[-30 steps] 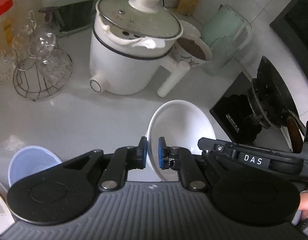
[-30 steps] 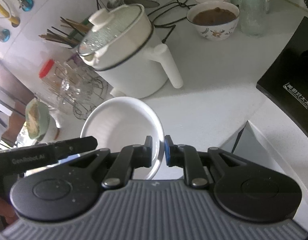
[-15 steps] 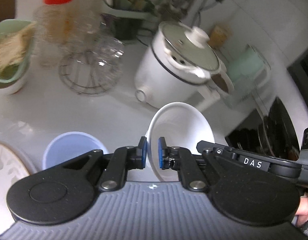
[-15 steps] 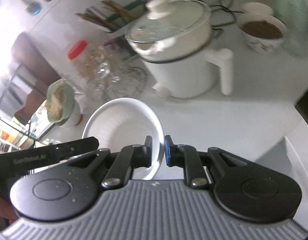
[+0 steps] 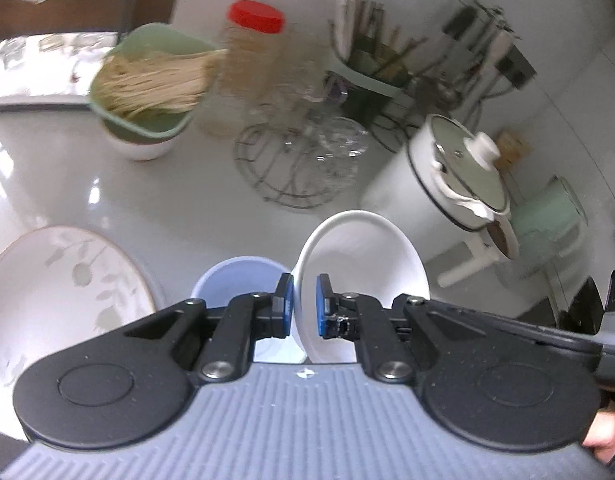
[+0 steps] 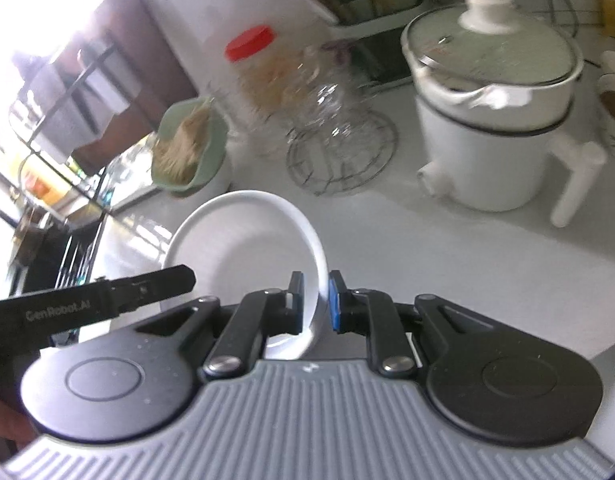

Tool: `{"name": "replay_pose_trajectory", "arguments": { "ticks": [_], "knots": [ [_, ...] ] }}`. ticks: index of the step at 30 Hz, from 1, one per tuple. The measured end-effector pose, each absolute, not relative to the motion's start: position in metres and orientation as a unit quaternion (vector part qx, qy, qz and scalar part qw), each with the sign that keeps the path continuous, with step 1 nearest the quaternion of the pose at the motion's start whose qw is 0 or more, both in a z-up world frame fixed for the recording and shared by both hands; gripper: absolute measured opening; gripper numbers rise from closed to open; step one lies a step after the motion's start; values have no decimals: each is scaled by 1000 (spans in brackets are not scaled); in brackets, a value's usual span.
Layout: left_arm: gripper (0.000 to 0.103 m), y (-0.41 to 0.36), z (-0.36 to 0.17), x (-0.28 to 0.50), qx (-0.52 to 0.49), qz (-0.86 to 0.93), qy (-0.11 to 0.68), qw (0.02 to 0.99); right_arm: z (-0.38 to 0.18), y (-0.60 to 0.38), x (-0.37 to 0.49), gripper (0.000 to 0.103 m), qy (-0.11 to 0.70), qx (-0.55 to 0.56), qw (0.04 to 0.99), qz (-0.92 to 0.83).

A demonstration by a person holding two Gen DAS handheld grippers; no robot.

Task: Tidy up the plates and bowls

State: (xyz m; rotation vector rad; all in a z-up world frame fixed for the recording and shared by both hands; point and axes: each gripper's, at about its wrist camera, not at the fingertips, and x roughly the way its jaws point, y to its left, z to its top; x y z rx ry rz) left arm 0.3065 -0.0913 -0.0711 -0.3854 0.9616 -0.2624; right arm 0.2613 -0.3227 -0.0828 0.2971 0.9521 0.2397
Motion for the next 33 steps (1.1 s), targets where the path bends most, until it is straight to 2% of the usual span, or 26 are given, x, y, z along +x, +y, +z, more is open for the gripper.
{"name": "replay_pose_trajectory", "arguments": {
  "ticks": [26,27,29,30,33],
  "knots": [
    [12,-76,-141,312,-191,-7,490,851,-137,-277,293,17,495,60,849,177],
    [12,-74,-141,311,-199,-3,488,850,-138,-278,295,18,497,61,846,183],
    [12,-70,-142,310,-218,6,485,847,-139,-281,300,33,500,66,842,194],
    [12,-69,-142,309,-224,8,484,846,-139,-286,301,46,496,71,844,192],
    [12,-68,-141,307,-234,13,483,844,-137,-294,304,47,486,75,848,197]
  ]
}}
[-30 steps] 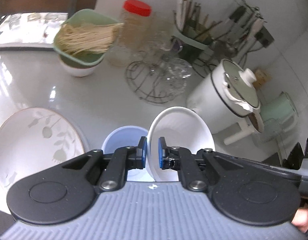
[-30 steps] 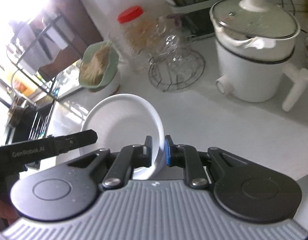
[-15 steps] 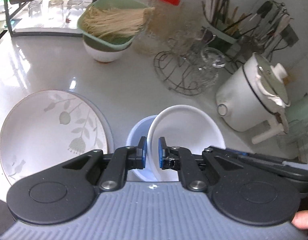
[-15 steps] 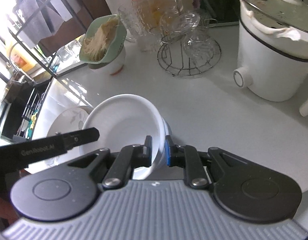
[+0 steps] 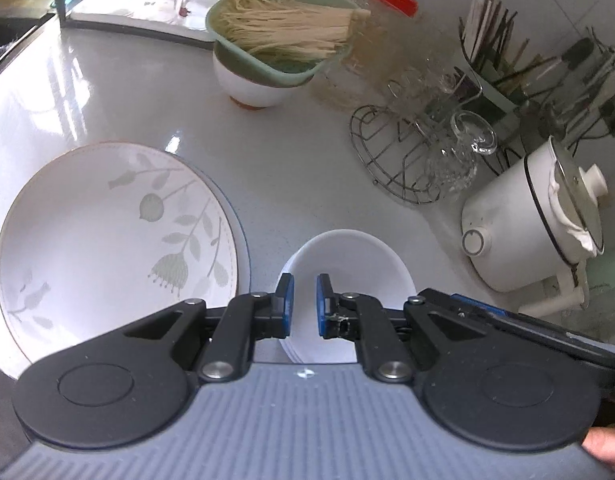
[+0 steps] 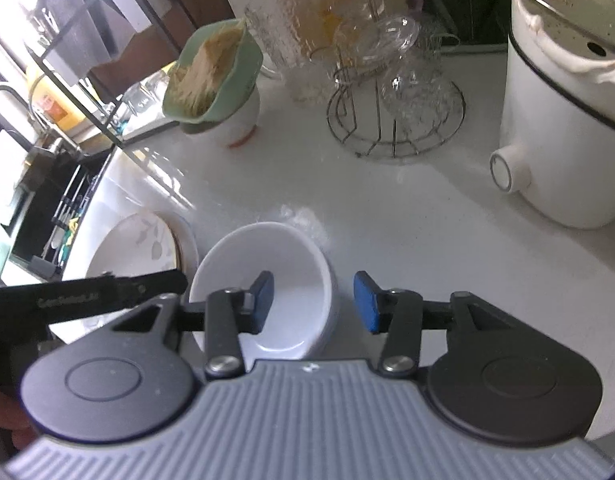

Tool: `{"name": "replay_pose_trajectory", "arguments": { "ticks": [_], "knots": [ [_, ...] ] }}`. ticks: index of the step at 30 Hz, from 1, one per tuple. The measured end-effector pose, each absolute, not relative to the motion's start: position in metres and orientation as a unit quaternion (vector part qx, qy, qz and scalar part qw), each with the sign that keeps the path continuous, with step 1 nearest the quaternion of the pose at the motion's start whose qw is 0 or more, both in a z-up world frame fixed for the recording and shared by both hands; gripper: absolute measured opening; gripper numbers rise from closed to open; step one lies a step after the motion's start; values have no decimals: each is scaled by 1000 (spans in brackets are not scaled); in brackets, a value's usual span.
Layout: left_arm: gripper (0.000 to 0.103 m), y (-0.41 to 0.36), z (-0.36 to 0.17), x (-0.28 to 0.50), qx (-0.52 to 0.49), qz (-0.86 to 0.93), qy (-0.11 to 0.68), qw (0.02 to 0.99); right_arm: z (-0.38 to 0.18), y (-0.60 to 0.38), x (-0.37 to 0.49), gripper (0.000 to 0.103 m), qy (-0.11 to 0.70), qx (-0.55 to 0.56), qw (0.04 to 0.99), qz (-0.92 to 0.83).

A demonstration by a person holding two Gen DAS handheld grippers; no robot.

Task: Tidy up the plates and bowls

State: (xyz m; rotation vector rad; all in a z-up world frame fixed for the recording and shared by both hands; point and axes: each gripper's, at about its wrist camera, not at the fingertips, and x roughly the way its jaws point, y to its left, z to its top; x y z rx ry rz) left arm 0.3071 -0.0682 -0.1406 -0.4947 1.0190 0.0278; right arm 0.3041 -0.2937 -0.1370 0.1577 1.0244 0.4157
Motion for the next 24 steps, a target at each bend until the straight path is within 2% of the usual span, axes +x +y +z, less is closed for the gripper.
{"name": "replay_pose_trajectory", "arguments": {
  "ticks": [12,14,17,21,24],
  "knots": [
    [31,-69,-140,284,-242,22,500,831,-190,-295,326,47,537,141,811,186],
    [38,-68,-139,282,-239,25,502,831,-196,-293,325,46,544,151,806,178],
    [49,-66,-139,280,-237,26,504,830,-199,-294,323,36,548,173,801,168],
    [49,-66,-140,283,-236,16,508,828,-201,-292,318,24,551,186,798,155],
    [49,-67,-140,286,-235,8,512,826,-201,-292,315,19,553,180,801,143]
  ]
}}
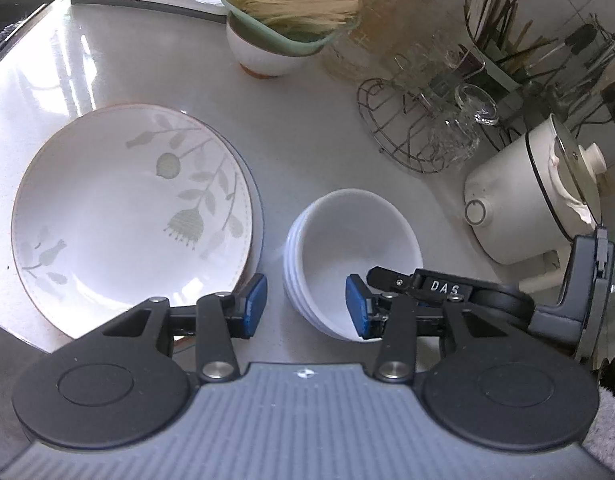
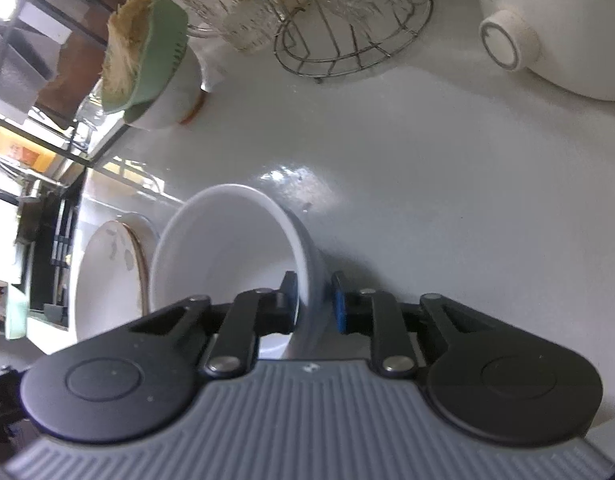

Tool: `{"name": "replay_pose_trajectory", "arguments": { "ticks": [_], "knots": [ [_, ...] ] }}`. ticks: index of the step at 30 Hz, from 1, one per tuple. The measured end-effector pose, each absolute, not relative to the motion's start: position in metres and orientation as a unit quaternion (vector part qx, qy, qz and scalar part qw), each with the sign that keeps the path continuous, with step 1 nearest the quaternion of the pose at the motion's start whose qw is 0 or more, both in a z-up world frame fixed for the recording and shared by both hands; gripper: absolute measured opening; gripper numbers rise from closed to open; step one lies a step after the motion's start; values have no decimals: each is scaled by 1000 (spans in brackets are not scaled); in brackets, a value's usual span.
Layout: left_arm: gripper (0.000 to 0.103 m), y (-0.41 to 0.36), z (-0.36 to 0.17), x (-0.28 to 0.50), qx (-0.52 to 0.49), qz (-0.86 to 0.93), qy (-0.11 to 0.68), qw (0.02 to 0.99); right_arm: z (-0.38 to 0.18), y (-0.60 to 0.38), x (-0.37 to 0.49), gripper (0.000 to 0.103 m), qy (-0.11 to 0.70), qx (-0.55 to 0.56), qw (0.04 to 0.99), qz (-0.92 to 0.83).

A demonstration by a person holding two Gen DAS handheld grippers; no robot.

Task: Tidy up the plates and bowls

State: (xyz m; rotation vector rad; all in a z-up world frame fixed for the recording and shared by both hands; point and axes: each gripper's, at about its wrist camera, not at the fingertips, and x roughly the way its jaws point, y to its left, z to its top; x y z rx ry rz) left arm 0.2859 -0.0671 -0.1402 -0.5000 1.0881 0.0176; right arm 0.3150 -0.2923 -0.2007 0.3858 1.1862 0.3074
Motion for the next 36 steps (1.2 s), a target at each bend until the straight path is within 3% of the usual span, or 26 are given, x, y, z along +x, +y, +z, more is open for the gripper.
{"name": "replay_pose_trajectory", "arguments": {
  "ticks": [12,28,36],
  "knots": [
    [49,-101,-149,311,-216,-60,520,824,-188,-320,296,14,546,147,817,111],
    [47,-145,-190,329,-183,-125,558,800,-183,-357,276,16,530,157,830,67],
    [33,-150,-206,327,-181,-108,567,796,-189,-361,273,22,542,167,820,72]
  ]
}}
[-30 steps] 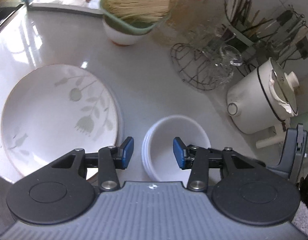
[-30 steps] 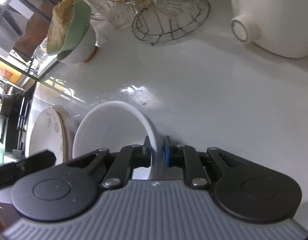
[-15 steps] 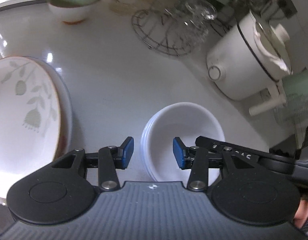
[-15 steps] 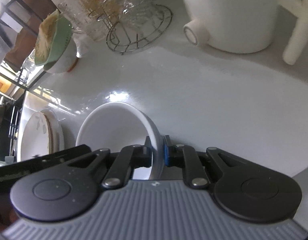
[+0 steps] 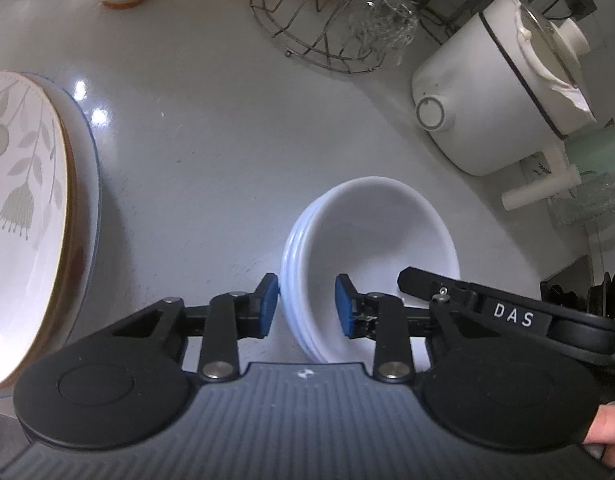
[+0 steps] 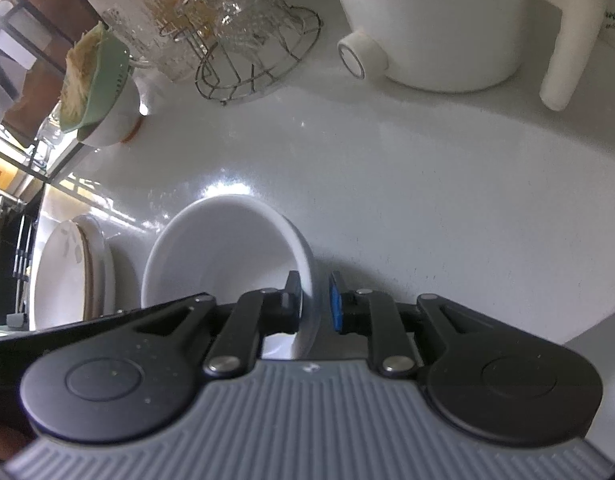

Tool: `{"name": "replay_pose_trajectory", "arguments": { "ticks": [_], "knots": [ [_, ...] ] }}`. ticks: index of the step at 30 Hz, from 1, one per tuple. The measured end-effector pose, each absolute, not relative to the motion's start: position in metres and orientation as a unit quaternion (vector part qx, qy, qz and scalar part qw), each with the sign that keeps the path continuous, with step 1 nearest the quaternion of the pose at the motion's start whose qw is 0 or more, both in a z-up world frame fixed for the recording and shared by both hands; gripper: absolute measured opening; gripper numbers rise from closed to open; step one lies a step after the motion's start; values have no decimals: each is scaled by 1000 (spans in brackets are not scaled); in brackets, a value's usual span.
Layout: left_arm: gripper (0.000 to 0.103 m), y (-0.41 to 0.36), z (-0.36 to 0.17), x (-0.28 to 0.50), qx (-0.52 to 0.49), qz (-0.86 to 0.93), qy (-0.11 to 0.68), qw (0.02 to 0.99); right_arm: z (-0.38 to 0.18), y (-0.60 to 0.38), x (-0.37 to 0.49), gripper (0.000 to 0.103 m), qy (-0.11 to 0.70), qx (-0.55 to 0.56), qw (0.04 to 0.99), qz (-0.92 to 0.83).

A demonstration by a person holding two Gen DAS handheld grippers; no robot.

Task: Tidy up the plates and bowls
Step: 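Lift the nested bowl stack by its rim with both grippers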

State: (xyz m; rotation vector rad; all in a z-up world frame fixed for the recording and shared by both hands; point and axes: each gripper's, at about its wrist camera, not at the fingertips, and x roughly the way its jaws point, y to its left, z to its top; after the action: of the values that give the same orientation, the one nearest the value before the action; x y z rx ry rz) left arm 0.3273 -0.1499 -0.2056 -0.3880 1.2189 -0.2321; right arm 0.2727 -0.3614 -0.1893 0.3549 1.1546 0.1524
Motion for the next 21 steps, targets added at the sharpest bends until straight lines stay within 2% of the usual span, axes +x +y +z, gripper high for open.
{"name": "replay_pose_trajectory", "arguments": {
  "ticks": [2,4,21],
  "knots": [
    [23,-148,-206,324,-185,-101,558,802,-193,-362,272,23,547,170,816,75],
    [21,-149,-204,322,-187,-100,553,806,-197,-362,271,22,552,174,811,80],
    [19,-157,-184,302,-225,-55,543,807,-182,-374,271,19,534,155,823,117]
  ]
}}
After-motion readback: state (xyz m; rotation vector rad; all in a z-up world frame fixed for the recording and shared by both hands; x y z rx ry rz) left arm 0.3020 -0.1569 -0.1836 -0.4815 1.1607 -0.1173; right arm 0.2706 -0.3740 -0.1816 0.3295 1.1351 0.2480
